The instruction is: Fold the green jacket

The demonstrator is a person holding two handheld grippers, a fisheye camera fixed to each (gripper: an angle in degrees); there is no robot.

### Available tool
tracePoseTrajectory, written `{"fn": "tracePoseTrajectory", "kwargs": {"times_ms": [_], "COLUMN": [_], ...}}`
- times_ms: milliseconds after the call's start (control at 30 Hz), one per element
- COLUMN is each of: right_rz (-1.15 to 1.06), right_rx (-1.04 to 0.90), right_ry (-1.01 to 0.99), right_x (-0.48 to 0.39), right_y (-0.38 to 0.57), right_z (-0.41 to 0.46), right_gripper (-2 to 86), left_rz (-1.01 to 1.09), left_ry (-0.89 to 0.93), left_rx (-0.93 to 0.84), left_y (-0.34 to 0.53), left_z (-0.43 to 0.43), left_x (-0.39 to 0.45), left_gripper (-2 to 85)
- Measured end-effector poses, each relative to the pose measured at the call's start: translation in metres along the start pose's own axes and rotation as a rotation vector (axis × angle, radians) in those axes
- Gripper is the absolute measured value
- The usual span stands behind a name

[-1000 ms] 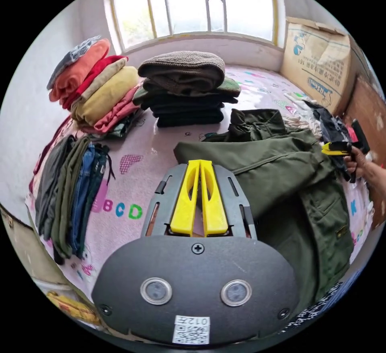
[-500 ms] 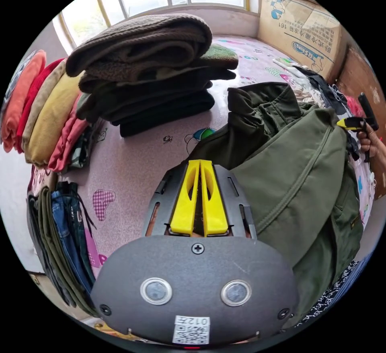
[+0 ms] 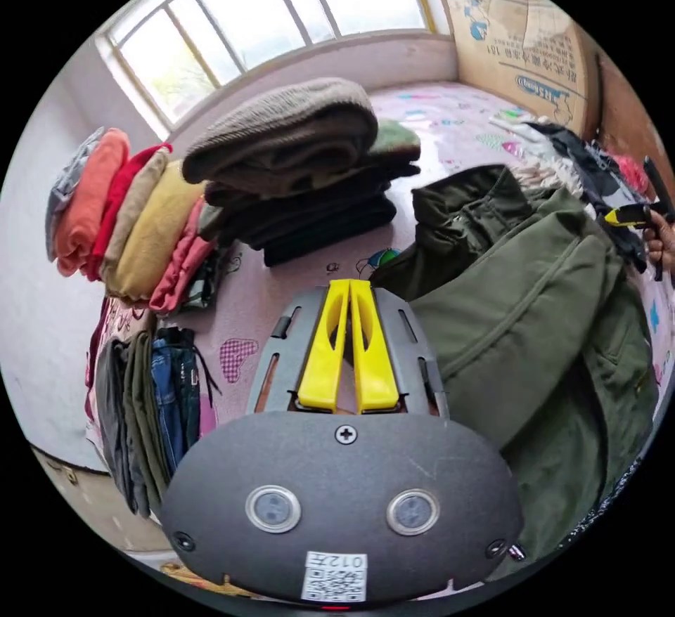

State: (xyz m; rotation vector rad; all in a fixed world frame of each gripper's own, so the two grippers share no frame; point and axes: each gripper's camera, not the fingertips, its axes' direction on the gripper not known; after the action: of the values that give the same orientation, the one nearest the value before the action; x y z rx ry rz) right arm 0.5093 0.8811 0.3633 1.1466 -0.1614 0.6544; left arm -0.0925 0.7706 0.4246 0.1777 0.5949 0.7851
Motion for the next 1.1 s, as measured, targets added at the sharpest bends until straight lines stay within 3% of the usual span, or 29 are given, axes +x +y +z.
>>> {"fn": "tracePoseTrajectory", "kwargs": {"times_ms": [100, 200, 433, 600, 667, 767, 833, 900, 1000, 1100], "right_rz": [-0.160, -0.302, -0.430, -0.328, -0.306, -0.345, -0.348, -0.328, -0.246, -0.302], "right_rx": [0.049, -0.081, -0.272, -0.277, -0.222, -0.130, -0.179, -0.257, -0.242, -0.192], "right_ry": [-0.030, -0.072, 0.151, 0.102, 0.058, -0.025, 0.042, 0.099, 0.038, 0.094], "right_x": [-0.045, -0.092, -0.138, -0.144, -0.149, -0.164, -0.167, -0.158, -0.151, -0.168], "right_y": [0.019, 0.028, 0.042, 0.048, 0.055, 0.079, 0.092, 0.098, 0.103, 0.117], "right_z": [-0.005, 0.035, 0.115, 0.103, 0.078, 0.042, 0.049, 0.065, 0.061, 0.031], "right_gripper": [0.0, 0.0, -0.2, -0.2, -0.2, -0.2, -0.2, -0.2, -0.2, -0.2], "left_rz": [-0.008, 0.052, 0.074, 0.057, 0.016, 0.045, 0.162, 0.201, 0.110, 0.006], "left_ry": [0.104, 0.044, 0.093, 0.178, 0.126, 0.140, 0.170, 0.091, 0.163, 0.200], "left_rx": [0.012, -0.018, -0.187, -0.212, -0.218, -0.079, -0.144, -0.238, -0.230, -0.215], "left_y": [0.026, 0.046, 0.067, 0.075, 0.075, 0.083, 0.095, 0.111, 0.133, 0.140], "left_z": [-0.040, -0.050, 0.008, 0.004, -0.016, -0.069, -0.074, -0.058, -0.050, -0.069], "left_x": [0.015, 0.045, 0.037, 0.017, 0.009, 0.013, 0.032, 0.039, 0.024, 0.004], "left_gripper": [-0.2, -0.2, -0.1, -0.1, -0.1, -0.1, -0.1, -0.1, -0.2, -0.2]}}
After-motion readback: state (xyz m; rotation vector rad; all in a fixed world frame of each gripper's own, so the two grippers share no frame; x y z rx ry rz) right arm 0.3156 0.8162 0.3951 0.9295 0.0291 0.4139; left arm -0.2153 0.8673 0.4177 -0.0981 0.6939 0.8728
